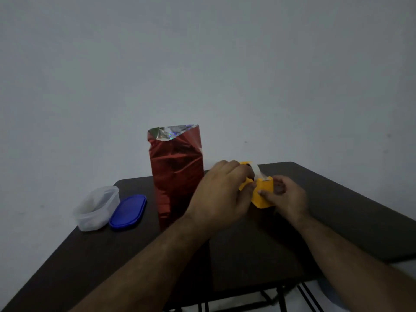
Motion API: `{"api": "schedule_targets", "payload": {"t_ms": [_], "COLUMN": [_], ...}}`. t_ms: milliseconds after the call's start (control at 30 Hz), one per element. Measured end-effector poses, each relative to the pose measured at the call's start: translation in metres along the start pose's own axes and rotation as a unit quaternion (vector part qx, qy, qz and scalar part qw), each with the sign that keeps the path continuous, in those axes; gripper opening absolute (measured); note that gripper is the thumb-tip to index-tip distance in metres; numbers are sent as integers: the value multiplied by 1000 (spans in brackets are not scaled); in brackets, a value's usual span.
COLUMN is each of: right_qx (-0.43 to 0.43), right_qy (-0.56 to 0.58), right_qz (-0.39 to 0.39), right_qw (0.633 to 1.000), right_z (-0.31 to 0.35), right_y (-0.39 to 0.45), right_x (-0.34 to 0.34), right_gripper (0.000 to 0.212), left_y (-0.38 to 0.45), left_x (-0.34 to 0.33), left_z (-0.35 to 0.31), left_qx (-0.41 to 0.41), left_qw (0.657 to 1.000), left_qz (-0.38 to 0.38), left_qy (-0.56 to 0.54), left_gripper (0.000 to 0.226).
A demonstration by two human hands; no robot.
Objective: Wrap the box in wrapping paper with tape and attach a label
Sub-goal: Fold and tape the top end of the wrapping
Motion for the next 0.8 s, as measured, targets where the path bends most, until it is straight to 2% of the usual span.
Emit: {"api": "schedule_targets", "payload": {"t_ms": [67, 133, 200, 267, 300, 400, 467, 533, 733, 800], "right_qx": [-21, -33, -45, -52, -52, -47, -47, -48, -45, -47], "right_qy": [24, 33, 42, 55, 63, 77, 72, 66, 61, 49], "right_qz": [29, 49, 61, 64, 65, 62, 68, 67, 64, 64], "right_qw": [999, 998, 996, 995, 994, 994, 994, 994, 995, 996], "right_z": [-10, -14, -18, -21, -22, -22, -22, -23, -22, -21], "right_y": [4, 7, 8, 8, 8, 9, 10, 11, 12, 12], "right_x": [-6, -9, -9, -10, -10, -10, -11, -11, -10, -9], "right_gripper": [60, 49, 48, 48, 47, 43, 40, 41, 50, 53], "left_y": [13, 15, 9, -4, -10, -14, -12, -9, 1, 12], "left_x": [-42, -85, -128, -157, -167, -193, -200, -201, -187, -178], "left_z": [23, 57, 90, 109, 113, 107, 96, 90, 82, 77], "left_qx": [127, 283, 435, 566, 609, 664, 675, 680, 677, 659], "left_qw": [990, 949, 873, 767, 725, 660, 643, 645, 664, 684], "left_qz": [40, 61, 53, 21, 11, 75, 102, 111, 130, 115], "left_qy": [-50, -127, -215, -301, -320, -342, -346, -330, -291, -291], "left_gripper": [11, 11, 10, 6, 10, 17, 16, 20, 32, 39]}}
Point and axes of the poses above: each hand's wrist, its own y-axis towards the middle knuckle, its own x-axis out of the back of the hand, z = x × y, the point moved 10 cm from there along y, towards the middle knuckle, and after that the axes turned 5 degrees about -x, right-handed, at the moved point
